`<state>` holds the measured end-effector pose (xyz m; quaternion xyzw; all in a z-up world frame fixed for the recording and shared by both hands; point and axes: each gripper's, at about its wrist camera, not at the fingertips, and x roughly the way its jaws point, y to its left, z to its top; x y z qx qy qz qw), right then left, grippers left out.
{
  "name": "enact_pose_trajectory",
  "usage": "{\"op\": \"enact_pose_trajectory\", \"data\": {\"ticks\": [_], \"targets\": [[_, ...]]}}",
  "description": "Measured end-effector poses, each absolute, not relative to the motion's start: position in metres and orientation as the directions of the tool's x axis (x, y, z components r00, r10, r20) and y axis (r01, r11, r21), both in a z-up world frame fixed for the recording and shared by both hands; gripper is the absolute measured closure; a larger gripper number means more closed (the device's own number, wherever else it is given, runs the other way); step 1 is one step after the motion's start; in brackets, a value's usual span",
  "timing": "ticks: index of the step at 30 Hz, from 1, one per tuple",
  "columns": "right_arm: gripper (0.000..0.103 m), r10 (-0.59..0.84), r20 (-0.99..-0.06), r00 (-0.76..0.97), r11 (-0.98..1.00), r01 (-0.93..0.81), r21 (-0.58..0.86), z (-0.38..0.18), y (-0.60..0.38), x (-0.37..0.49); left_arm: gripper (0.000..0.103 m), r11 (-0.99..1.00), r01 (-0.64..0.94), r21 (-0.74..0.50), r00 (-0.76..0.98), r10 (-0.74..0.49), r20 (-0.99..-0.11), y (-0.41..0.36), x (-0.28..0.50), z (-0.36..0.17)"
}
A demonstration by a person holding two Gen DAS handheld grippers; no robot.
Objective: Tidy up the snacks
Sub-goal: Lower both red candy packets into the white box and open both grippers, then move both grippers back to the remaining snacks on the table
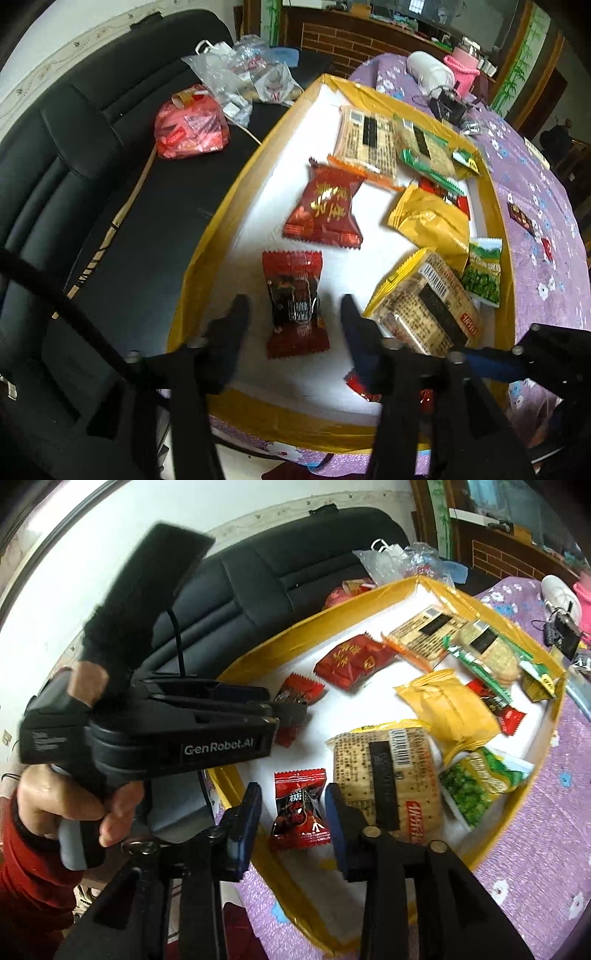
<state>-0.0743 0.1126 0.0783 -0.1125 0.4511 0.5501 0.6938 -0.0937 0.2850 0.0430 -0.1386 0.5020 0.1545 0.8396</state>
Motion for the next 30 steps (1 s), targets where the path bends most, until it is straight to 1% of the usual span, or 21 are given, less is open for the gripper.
{"op": "enact_pose_trajectory", "data": {"ticks": [1, 2, 3, 4, 6, 9, 11, 14, 17, 23, 30], "targets": [[0.057, 0.669, -0.743, -0.005, 0.375, -0.861, 0.343, 0.082, 0.107, -0.073, 0.037, 0.913, -0.402, -0.069, 0.458, 0.135, -0.879, 0.283, -0.094, 0.046], [0.052, 0.674, -0.738, 0.003, 0.381, -0.858, 0.345, 0.083, 0.103, -0.071, 0.032, 0.913, -0.404, -0.061, 0.462, 0.146, -0.875, 0.283, -0.094, 0.049], [0.046, 0.681, -0.732, 0.012, 0.390, -0.852, 0.348, 0.086, 0.098, -0.068, 0.031, 0.912, -0.407, -0.050, 0.465, 0.160, -0.871, 0.281, -0.094, 0.051], [0.044, 0.687, -0.727, 0.022, 0.399, -0.847, 0.352, 0.089, 0.093, -0.066, 0.029, 0.911, -0.411, -0.034, 0.468, 0.178, -0.866, 0.280, -0.094, 0.054], [0.037, 0.695, -0.718, 0.042, 0.421, -0.833, 0.359, 0.094, 0.082, -0.058, 0.027, 0.911, -0.413, -0.010, 0.468, 0.203, -0.860, 0.276, -0.093, 0.057], [0.030, 0.699, -0.711, 0.075, 0.449, -0.821, 0.354, 0.099, 0.070, -0.045, 0.027, 0.914, -0.404, 0.026, 0.467, 0.231, -0.854, 0.269, -0.092, 0.061], [0.029, 0.697, -0.710, 0.098, 0.469, -0.812, 0.348, 0.102, 0.056, -0.037, 0.027, 0.920, -0.392, 0.027, 0.472, 0.226, -0.852, 0.264, -0.091, 0.064], [0.026, 0.683, -0.716, 0.147, 0.519, -0.787, 0.334, 0.103, 0.031, -0.022, 0.025, 0.930, -0.368, -0.004, 0.495, 0.192, -0.847, 0.256, -0.090, 0.071], [0.026, 0.662, -0.720, 0.209, 0.591, -0.736, 0.330, 0.102, -0.002, -0.001, 0.021, 0.943, -0.332, -0.032, 0.526, 0.157, -0.836, 0.242, -0.086, 0.081], [0.026, 0.600, -0.734, 0.318, 0.724, -0.606, 0.329, 0.100, -0.073, 0.035, 0.019, 0.969, -0.234, -0.072, 0.567, 0.076, -0.820, 0.209, -0.073, 0.094], [0.026, 0.518, -0.757, 0.398, 0.816, -0.494, 0.299, 0.094, -0.138, 0.052, 0.017, 0.989, -0.125, -0.079, 0.568, 0.006, -0.823, 0.167, -0.047, 0.100]]}}
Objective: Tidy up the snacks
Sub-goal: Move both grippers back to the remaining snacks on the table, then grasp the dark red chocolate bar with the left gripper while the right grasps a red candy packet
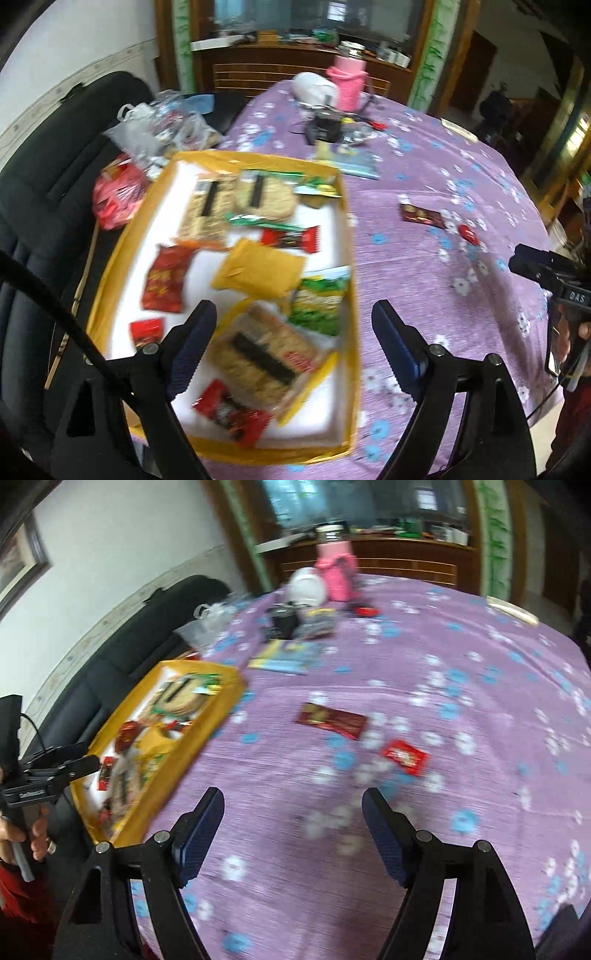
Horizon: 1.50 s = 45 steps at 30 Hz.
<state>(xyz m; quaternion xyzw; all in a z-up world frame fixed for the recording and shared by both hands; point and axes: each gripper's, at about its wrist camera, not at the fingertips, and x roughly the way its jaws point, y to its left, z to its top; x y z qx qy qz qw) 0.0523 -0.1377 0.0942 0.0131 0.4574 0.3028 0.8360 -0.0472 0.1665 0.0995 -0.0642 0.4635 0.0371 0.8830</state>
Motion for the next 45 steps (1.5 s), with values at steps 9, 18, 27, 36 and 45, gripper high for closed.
{"op": "enact_pose_trajectory", "data": {"ticks": [9, 18, 27, 36, 45], "targets": [[0.031, 0.474, -0.779, 0.411, 0.850, -0.446, 0.281, 0.084, -0.172, 0.073, 0.016, 0.993, 0.113, -0.024, 0.532, -0.081, -0.843, 0.116, 0.003, 0.103], [0.041, 0.435, -0.822, 0.368, 0.786, -0.601, 0.146, 0.060, -0.159, 0.100, 0.017, 0.931, 0.362, 0.049, 0.506, -0.153, -0.849, 0.074, 0.072, 0.109], [0.041, 0.454, -0.823, 0.341, 0.719, -0.686, 0.113, 0.048, -0.153, 0.119, 0.024, 0.806, 0.586, 0.086, 0.427, -0.217, -0.878, 0.010, 0.139, 0.069], [0.046, 0.470, -0.833, 0.290, 0.662, -0.741, 0.115, 0.037, -0.140, 0.127, 0.027, 0.735, 0.677, 0.047, 0.319, -0.235, -0.918, -0.009, 0.170, 0.026], [0.056, 0.458, -0.844, 0.279, 0.649, -0.754, 0.103, 0.028, -0.132, 0.134, 0.027, 0.713, 0.701, 0.002, 0.251, -0.245, -0.936, -0.017, 0.177, 0.008]]}}
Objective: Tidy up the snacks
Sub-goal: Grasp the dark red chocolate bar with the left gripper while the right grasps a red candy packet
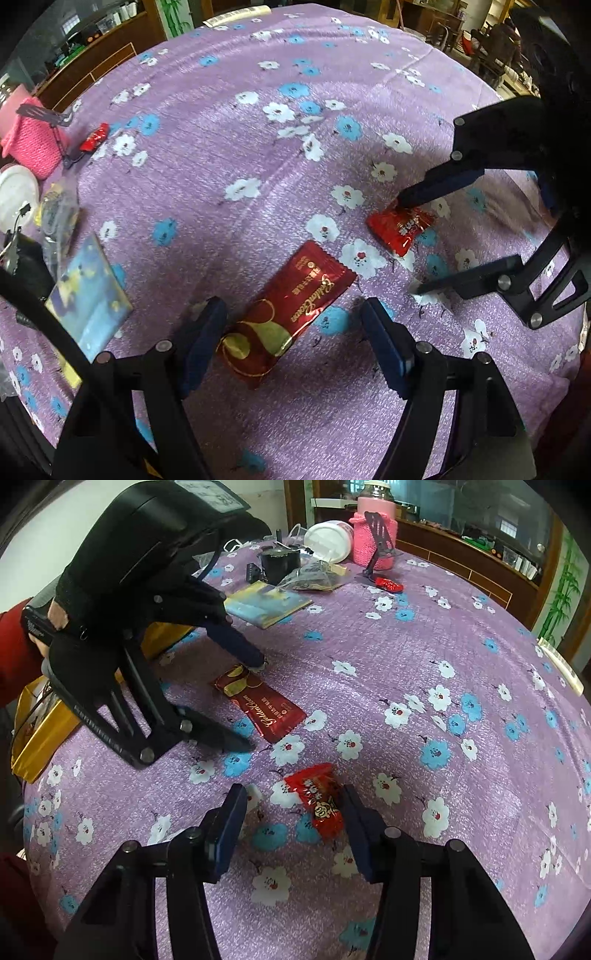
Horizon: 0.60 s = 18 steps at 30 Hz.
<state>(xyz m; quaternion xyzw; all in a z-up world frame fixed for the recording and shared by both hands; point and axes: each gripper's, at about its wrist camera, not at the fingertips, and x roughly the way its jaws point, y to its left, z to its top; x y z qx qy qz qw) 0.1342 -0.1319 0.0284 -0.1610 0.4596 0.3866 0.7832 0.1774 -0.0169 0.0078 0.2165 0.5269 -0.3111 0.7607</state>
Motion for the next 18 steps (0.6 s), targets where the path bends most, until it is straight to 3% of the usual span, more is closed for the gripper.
{"op": "enact_pose_trajectory", "data": {"ticks": [3, 5, 8, 11, 14, 18], "targets": [[0.067, 0.449, -0.848, 0.281, 0.657, -0.747, 0.101, 0.027, -0.133, 0.135, 0.033, 0.710, 0.704, 0.002, 0.253, -0.248, -0.935, -0.019, 0.174, 0.008], [0.074, 0.439, -0.853, 0.283, 0.662, -0.744, 0.094, 0.025, -0.133, 0.135, 0.049, 0.704, 0.710, 0.000, 0.251, -0.253, -0.934, -0.019, 0.168, 0.009], [0.077, 0.441, -0.853, 0.279, 0.664, -0.741, 0.101, 0.025, -0.135, 0.133, 0.072, 0.700, 0.714, -0.009, 0.236, -0.253, -0.938, -0.021, 0.160, 0.012], [0.076, 0.458, -0.844, 0.279, 0.666, -0.737, 0.117, 0.029, -0.137, 0.134, 0.072, 0.700, 0.715, -0.006, 0.229, -0.242, -0.943, -0.023, 0.153, 0.013], [0.062, 0.463, -0.837, 0.292, 0.667, -0.737, 0.112, 0.033, -0.135, 0.136, 0.072, 0.724, 0.689, -0.008, 0.235, -0.234, -0.943, -0.024, 0.155, 0.014], [0.061, 0.446, -0.846, 0.292, 0.660, -0.745, 0.091, 0.031, -0.129, 0.140, 0.067, 0.743, 0.670, 0.003, 0.242, -0.214, -0.946, -0.022, 0.155, 0.014]]}}
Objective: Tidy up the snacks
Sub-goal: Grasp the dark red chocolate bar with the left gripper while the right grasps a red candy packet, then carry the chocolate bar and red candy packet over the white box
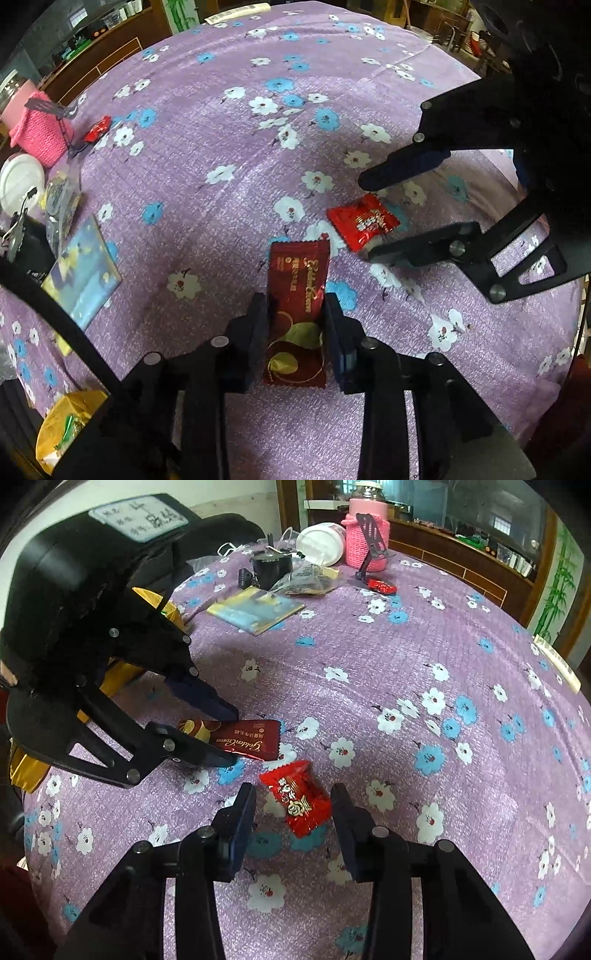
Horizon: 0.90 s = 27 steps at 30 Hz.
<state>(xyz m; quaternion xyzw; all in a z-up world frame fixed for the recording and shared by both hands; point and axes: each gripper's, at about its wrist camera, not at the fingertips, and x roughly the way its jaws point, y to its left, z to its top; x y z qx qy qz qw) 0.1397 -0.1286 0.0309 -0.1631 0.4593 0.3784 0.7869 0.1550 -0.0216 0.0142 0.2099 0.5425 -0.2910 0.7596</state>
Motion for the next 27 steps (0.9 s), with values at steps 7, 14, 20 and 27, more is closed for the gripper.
{"op": "enact_pose_trajectory", "data": {"ticks": [7, 14, 20, 27], "targets": [[0.070, 0.430, -0.849, 0.305, 0.675, -0.733, 0.079, 0.023, -0.127, 0.143, 0.064, 0.783, 0.620, -0.046, 0.235, -0.241, -0.942, -0.007, 0.152, 0.014], [0.088, 0.376, -0.865, 0.333, 0.725, -0.687, 0.051, 0.026, -0.125, 0.133, 0.077, 0.821, 0.570, -0.026, 0.278, -0.223, -0.934, -0.011, 0.144, 0.015], [0.089, 0.348, -0.865, 0.363, 0.782, -0.621, 0.053, 0.038, -0.133, 0.117, 0.078, 0.846, 0.532, -0.029, 0.292, -0.216, -0.932, -0.010, 0.116, 0.017], [0.090, 0.441, -0.807, 0.393, 0.806, -0.569, 0.163, 0.051, -0.140, 0.089, 0.078, 0.912, 0.405, -0.064, 0.361, -0.224, -0.905, 0.012, 0.077, 0.026]]}}
